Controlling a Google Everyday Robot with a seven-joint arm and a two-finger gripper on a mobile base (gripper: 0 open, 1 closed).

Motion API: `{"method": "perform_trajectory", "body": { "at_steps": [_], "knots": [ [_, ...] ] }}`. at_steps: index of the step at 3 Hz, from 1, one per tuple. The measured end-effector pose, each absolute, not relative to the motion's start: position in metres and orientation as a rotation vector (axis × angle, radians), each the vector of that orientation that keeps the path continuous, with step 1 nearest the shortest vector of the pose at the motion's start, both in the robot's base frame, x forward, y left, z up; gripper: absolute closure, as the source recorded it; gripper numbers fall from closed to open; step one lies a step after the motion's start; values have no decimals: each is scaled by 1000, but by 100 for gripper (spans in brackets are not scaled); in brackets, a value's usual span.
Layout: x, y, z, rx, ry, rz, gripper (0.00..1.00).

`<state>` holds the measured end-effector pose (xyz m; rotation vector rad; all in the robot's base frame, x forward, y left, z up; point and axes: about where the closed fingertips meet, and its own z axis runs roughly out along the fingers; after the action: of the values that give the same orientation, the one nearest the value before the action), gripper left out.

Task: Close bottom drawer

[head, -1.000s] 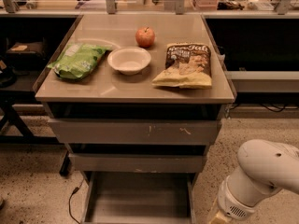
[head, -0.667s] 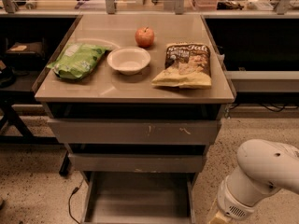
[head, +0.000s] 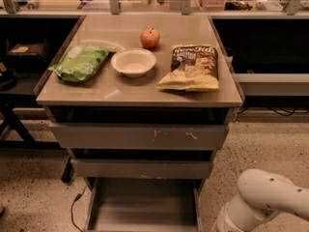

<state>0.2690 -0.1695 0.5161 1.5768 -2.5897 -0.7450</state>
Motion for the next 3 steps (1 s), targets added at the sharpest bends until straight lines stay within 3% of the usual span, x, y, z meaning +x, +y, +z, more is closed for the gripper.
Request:
{"method": "perform_trajectory", "body": {
  "at_steps": [1,3],
  "knots": [
    [273,-163,412,1443,-2647,-856,100],
    [259,-156,398,1410,-2616,-909,100]
  ]
}}
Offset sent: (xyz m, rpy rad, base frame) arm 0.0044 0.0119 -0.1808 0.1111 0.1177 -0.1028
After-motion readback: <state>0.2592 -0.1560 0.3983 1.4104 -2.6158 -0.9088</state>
